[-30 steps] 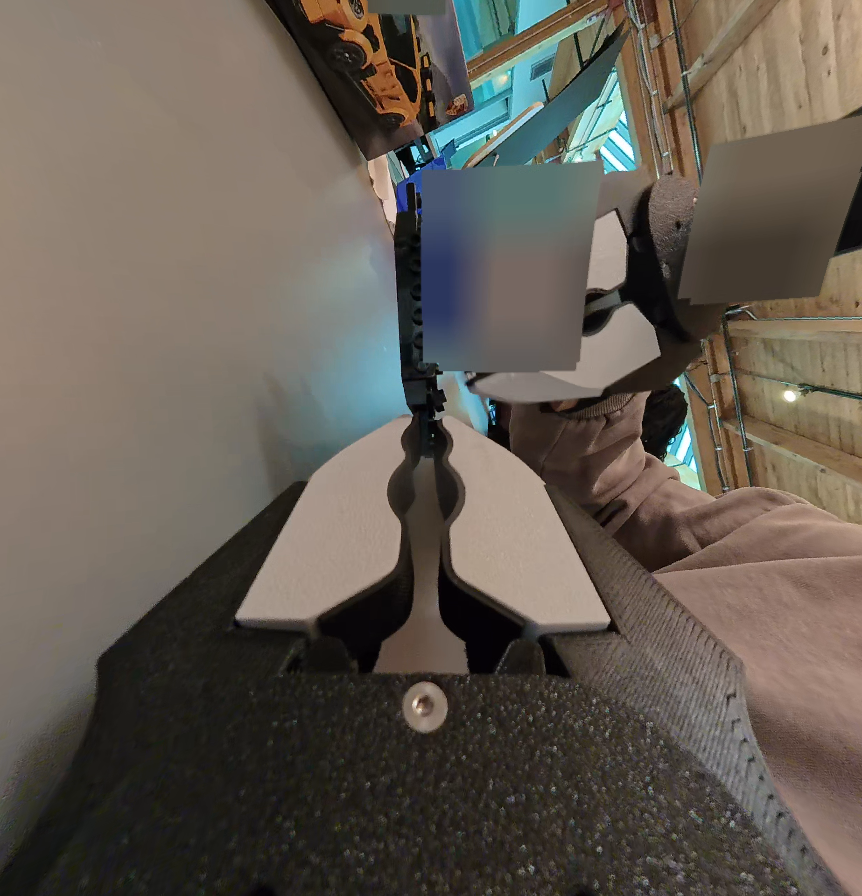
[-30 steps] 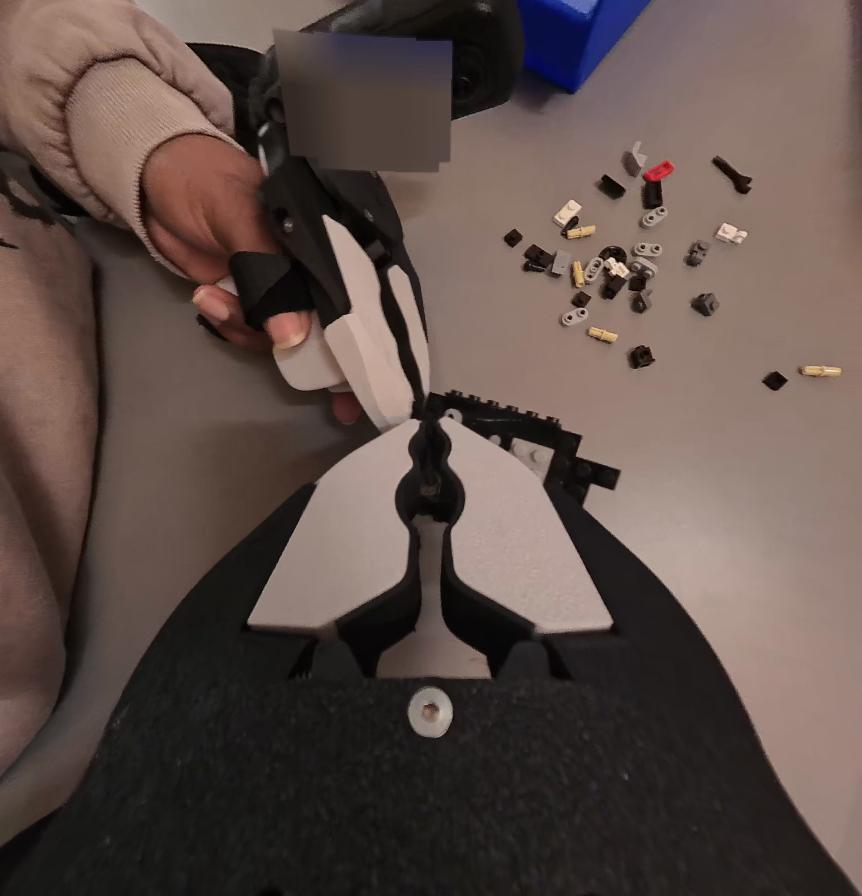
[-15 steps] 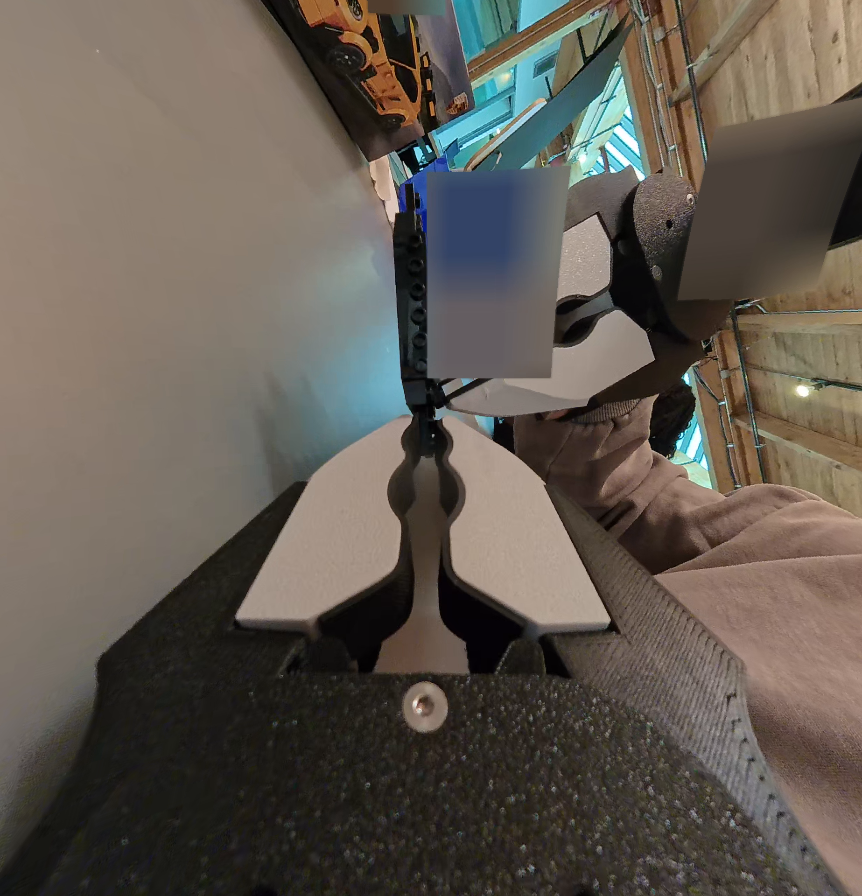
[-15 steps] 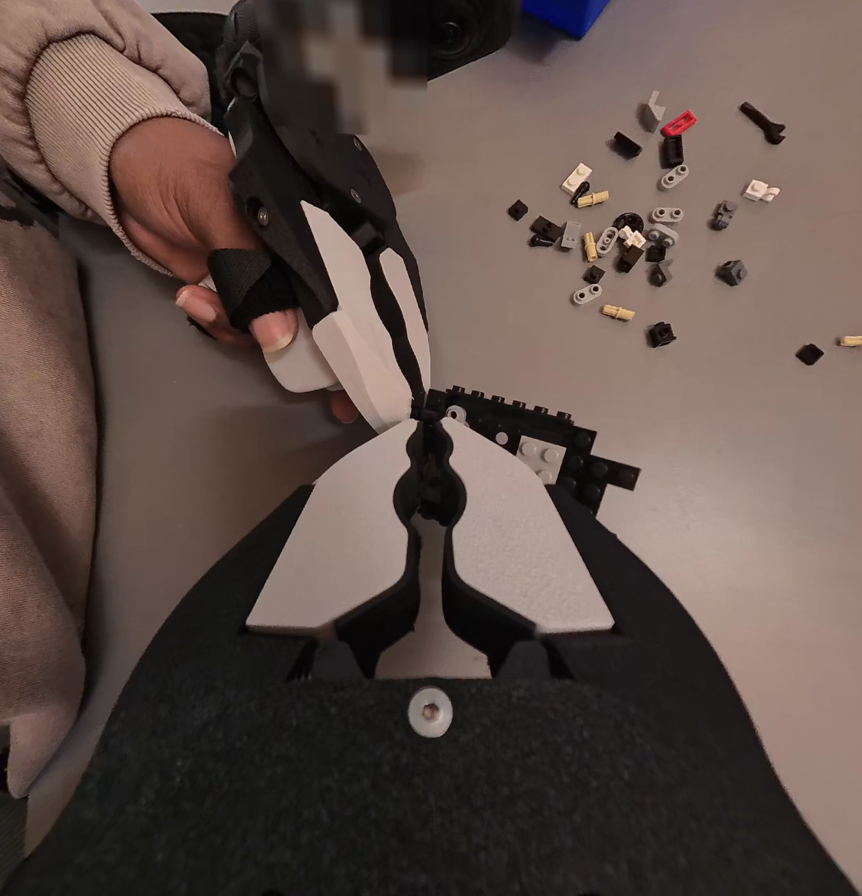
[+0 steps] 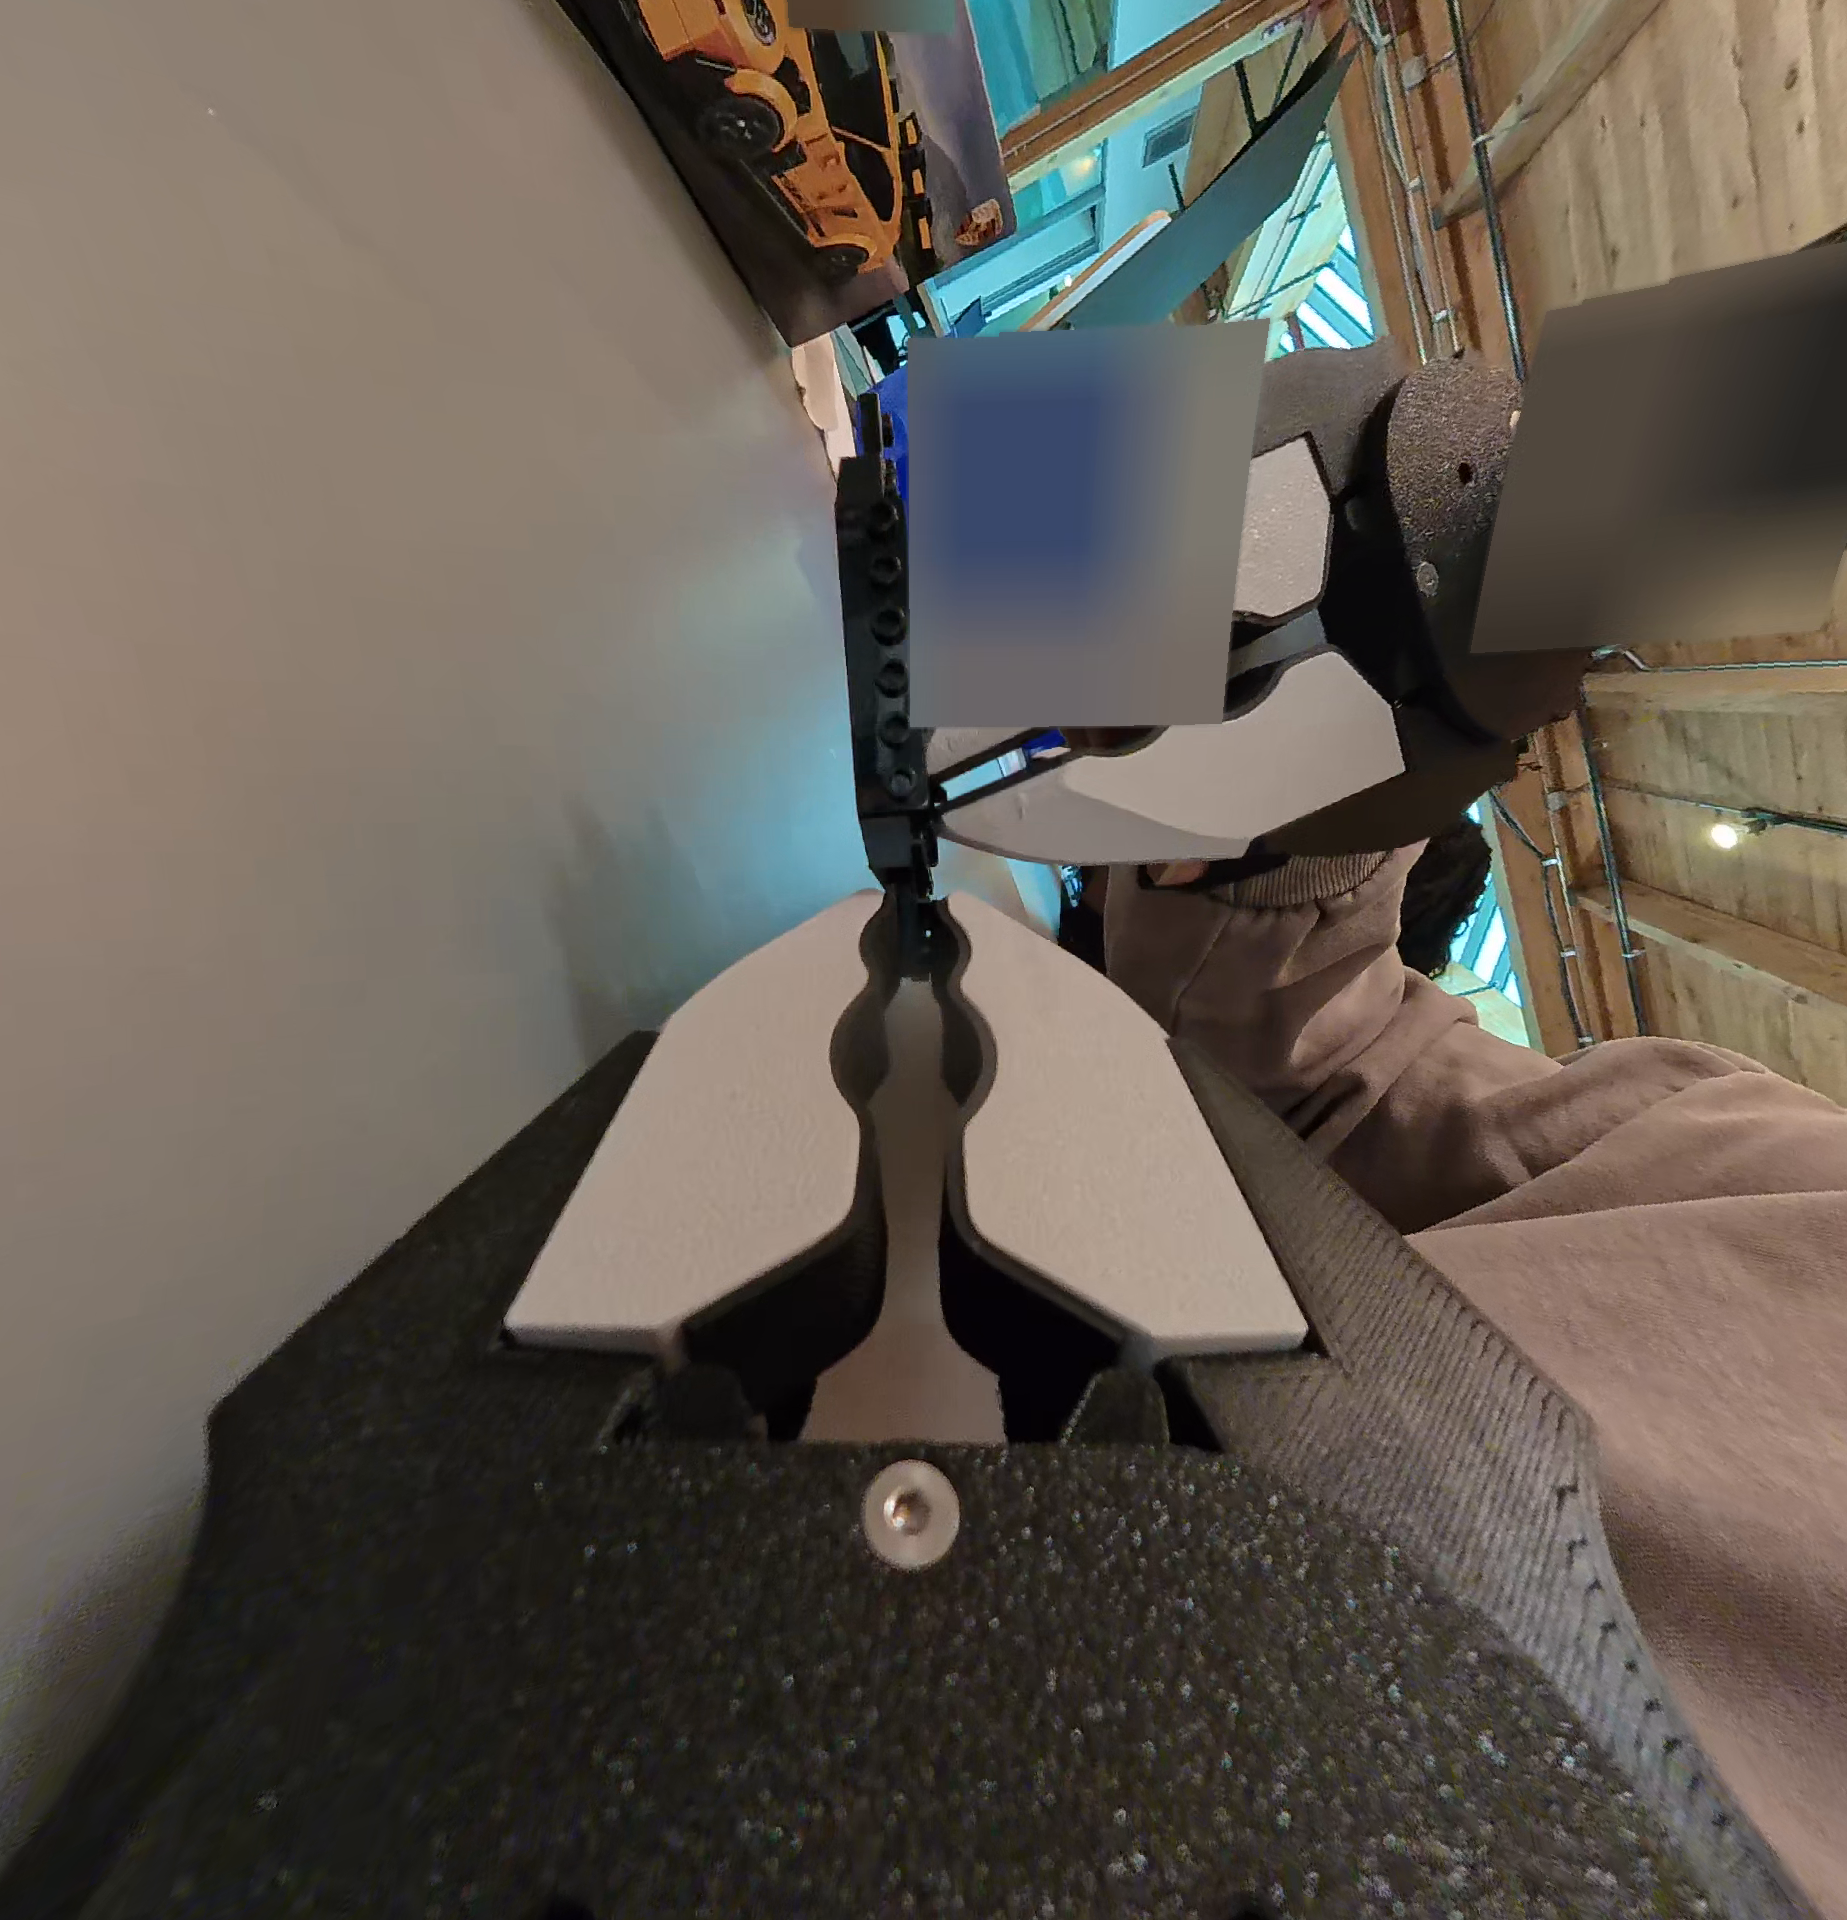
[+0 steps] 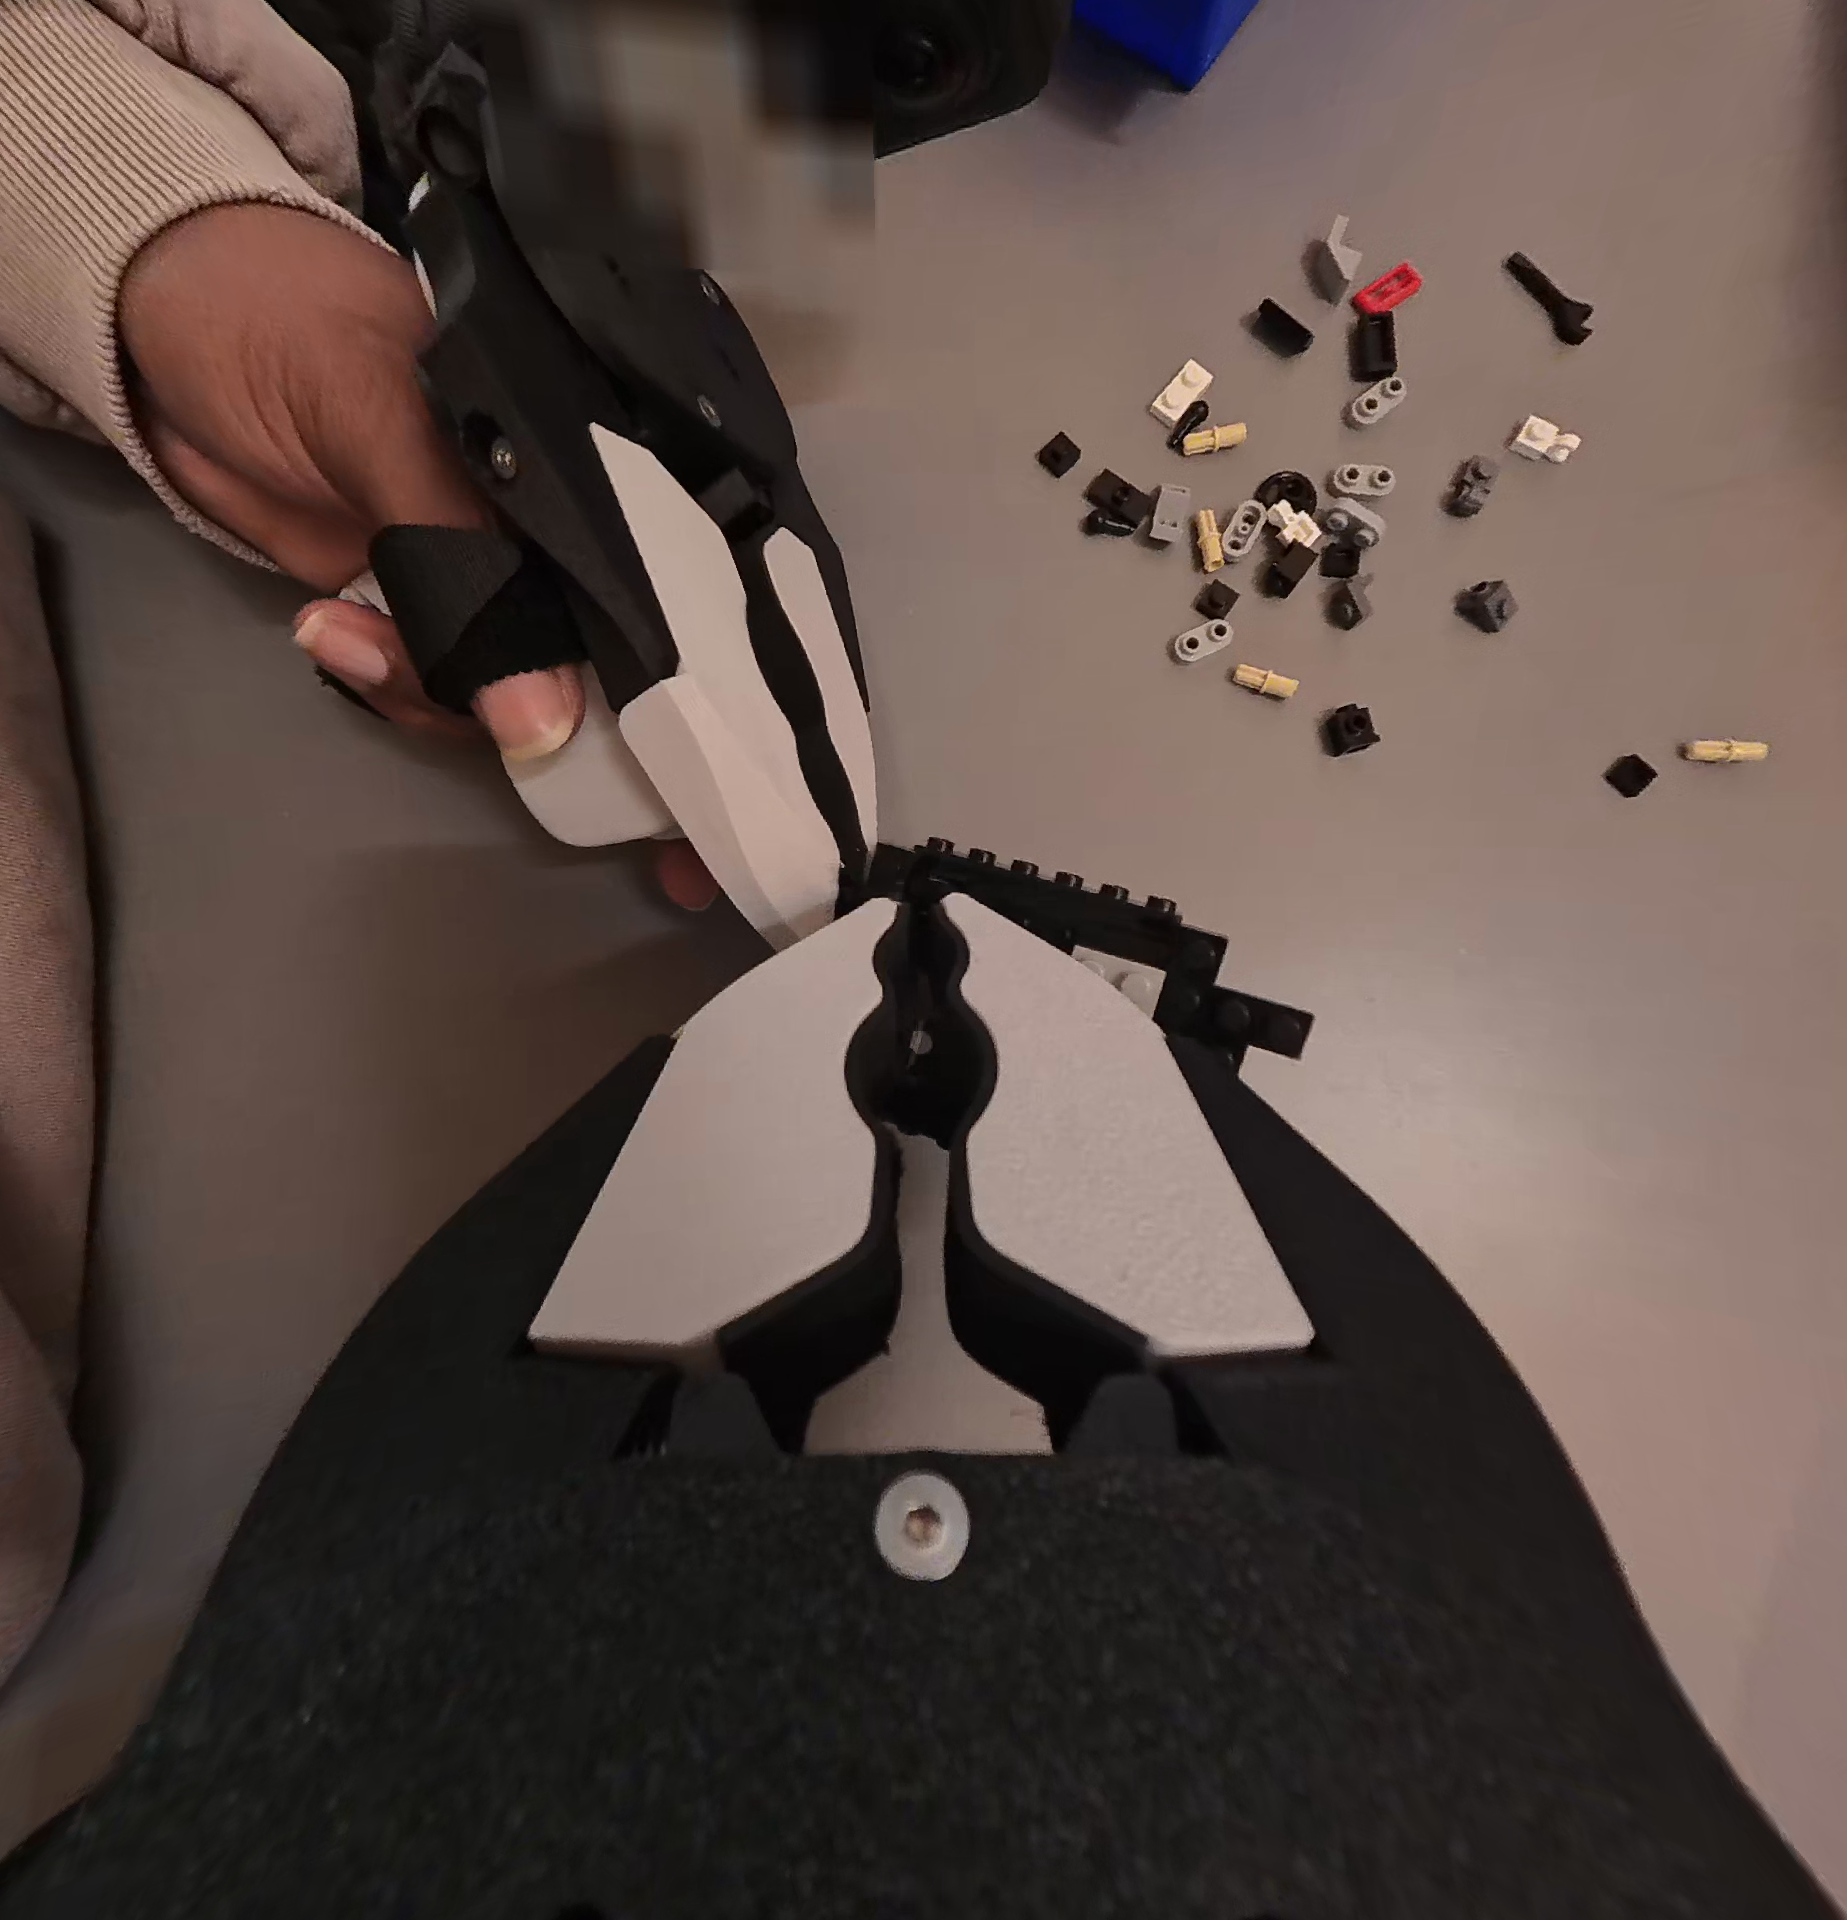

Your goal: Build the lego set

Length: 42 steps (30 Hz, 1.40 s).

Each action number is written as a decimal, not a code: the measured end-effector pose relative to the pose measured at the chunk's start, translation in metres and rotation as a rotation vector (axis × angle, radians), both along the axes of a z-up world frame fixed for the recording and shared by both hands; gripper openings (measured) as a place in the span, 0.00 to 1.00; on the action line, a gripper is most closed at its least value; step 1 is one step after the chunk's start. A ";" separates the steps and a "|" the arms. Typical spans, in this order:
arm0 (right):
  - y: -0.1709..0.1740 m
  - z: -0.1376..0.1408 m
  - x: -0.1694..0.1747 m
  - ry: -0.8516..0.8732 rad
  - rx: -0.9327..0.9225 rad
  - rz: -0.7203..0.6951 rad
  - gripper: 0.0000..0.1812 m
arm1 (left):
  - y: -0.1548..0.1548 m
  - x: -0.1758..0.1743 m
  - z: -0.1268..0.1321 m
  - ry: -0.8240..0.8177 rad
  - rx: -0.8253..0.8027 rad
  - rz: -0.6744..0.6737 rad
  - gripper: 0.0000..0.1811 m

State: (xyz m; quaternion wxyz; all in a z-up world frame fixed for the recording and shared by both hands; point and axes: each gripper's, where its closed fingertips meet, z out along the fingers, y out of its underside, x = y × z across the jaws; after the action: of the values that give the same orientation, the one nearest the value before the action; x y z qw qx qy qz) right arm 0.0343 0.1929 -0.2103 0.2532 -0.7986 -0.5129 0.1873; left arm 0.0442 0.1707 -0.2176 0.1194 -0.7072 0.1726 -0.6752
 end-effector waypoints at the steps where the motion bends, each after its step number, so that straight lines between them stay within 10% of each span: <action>1: 0.000 0.000 0.000 -0.005 0.006 0.005 0.01 | 0.000 0.000 0.000 0.000 0.002 0.000 0.03; 14: -0.002 0.022 -0.004 0.141 0.006 -0.031 0.05 | 0.001 -0.001 0.006 -0.040 -0.009 0.005 0.03; 22: 0.009 0.026 0.045 0.553 -0.074 -0.533 0.35 | 0.007 -0.003 0.016 -0.118 -0.032 0.044 0.03; 29: 0.001 0.017 0.015 0.966 -0.265 -0.635 0.32 | 0.003 0.001 0.022 -0.159 0.022 0.048 0.03; 42: 0.008 0.021 0.010 0.932 -0.132 -0.633 0.19 | 0.000 0.006 0.027 -0.127 0.211 0.092 0.03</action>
State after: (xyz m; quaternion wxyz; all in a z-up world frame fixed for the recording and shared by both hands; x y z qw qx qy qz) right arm 0.0440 0.2012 -0.1890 0.4461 -0.7604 -0.0696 0.4667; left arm 0.0505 0.1712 -0.1905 0.2348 -0.6535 0.2023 -0.6906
